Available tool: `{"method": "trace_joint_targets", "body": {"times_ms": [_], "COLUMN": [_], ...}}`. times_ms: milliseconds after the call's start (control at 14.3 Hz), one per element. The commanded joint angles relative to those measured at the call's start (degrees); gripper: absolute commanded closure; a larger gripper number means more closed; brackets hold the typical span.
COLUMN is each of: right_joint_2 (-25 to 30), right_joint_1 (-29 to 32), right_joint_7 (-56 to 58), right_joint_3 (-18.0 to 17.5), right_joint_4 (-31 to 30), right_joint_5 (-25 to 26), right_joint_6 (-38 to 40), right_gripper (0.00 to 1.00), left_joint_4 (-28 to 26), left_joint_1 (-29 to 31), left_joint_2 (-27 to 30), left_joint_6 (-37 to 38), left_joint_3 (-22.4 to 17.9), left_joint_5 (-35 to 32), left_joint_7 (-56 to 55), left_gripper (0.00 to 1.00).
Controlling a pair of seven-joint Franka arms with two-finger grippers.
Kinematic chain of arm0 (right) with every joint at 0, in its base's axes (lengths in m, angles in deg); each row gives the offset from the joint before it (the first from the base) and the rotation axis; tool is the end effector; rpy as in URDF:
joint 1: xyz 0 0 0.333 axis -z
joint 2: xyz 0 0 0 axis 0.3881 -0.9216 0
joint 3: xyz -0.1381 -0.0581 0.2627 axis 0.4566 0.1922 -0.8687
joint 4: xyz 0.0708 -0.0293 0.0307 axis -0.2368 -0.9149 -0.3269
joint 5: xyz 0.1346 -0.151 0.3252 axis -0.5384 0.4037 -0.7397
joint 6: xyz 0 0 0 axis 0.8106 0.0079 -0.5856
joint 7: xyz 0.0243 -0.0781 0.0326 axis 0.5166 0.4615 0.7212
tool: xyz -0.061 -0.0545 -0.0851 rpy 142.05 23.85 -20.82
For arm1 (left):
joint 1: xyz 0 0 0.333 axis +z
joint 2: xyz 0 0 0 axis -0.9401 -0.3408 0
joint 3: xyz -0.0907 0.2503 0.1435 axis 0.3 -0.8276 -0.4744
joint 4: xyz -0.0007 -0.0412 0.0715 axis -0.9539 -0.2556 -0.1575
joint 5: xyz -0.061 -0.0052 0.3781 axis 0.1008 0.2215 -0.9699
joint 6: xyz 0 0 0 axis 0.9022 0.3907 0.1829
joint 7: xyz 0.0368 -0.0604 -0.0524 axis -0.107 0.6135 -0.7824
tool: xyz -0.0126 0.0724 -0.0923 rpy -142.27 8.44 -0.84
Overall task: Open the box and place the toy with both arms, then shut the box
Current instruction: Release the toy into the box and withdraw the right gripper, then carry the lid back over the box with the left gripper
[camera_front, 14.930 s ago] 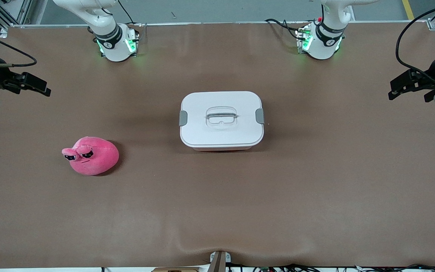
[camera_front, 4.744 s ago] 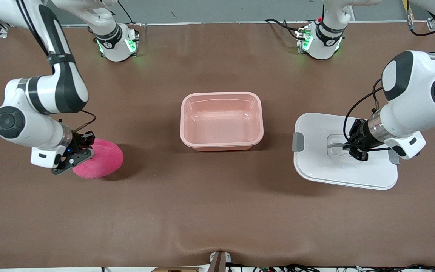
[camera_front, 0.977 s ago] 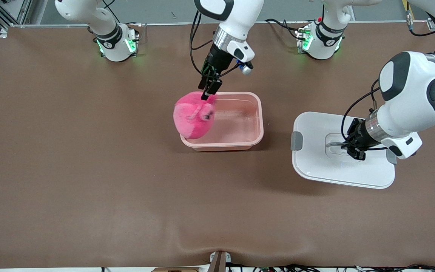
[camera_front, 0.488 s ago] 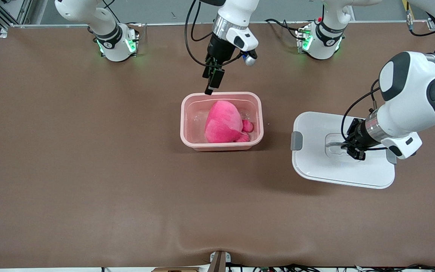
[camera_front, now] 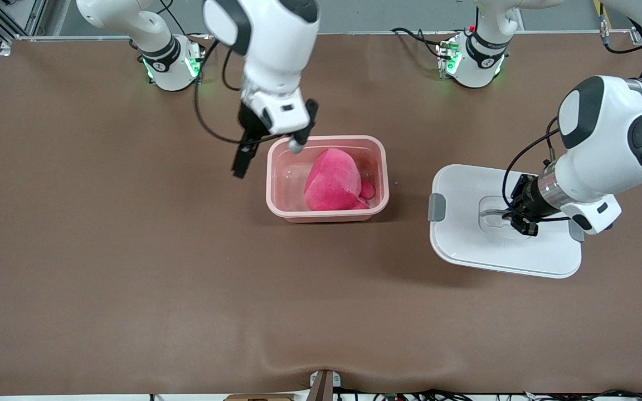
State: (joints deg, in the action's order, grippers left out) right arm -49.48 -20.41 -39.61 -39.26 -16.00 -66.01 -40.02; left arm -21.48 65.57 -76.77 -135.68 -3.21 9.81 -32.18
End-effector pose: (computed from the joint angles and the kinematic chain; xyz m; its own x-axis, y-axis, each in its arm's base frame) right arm 0.5080 0.3879 0.5063 0.3474 0.8919 -0.2895 0.9164 -0.2575 0.3065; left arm 0.6133 -0.1214 0.4438 0.1637 0.9850 -0.0547 0.9862 -0.1647 -0.0153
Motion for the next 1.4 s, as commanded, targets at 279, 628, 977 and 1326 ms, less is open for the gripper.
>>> {"method": "trace_joint_targets", "body": {"times_ms": [279, 628, 977, 1326], "right_joint_2": [2.5, 7.5, 15.0, 19.7], "right_joint_1": [17.7, 31.3, 38.2, 43.9], "right_joint_7": [-7.3, -8.4, -8.4, -8.4], "right_joint_3": [-1.0, -1.0, -0.9, -1.0], "right_joint_4": [-3.5, -7.9, -15.8, -20.6], "right_joint_5": [-8.2, -16.4, -21.3, -22.7], "right_joint_6": [0.2, -0.2, 1.3, 1.4], "right_gripper": [0.0, 0.0, 0.0, 0.0], "left_joint_4": [-0.4, 0.2, 1.7, 2.9], "left_joint_1": [-0.2, -1.5, -6.2, -10.6], "left_joint_2": [1.5, 1.0, -0.5, -2.5], "left_joint_6": [0.0, -0.6, -1.0, -1.9], "left_joint_3": [2.8, 5.1, 5.1, 5.1], "left_joint_5": [2.7, 2.7, 2.4, 2.1], "left_joint_7": [-2.9, -8.2, -14.7, -21.6], "left_gripper": [1.0, 1.0, 1.0, 1.0]}}
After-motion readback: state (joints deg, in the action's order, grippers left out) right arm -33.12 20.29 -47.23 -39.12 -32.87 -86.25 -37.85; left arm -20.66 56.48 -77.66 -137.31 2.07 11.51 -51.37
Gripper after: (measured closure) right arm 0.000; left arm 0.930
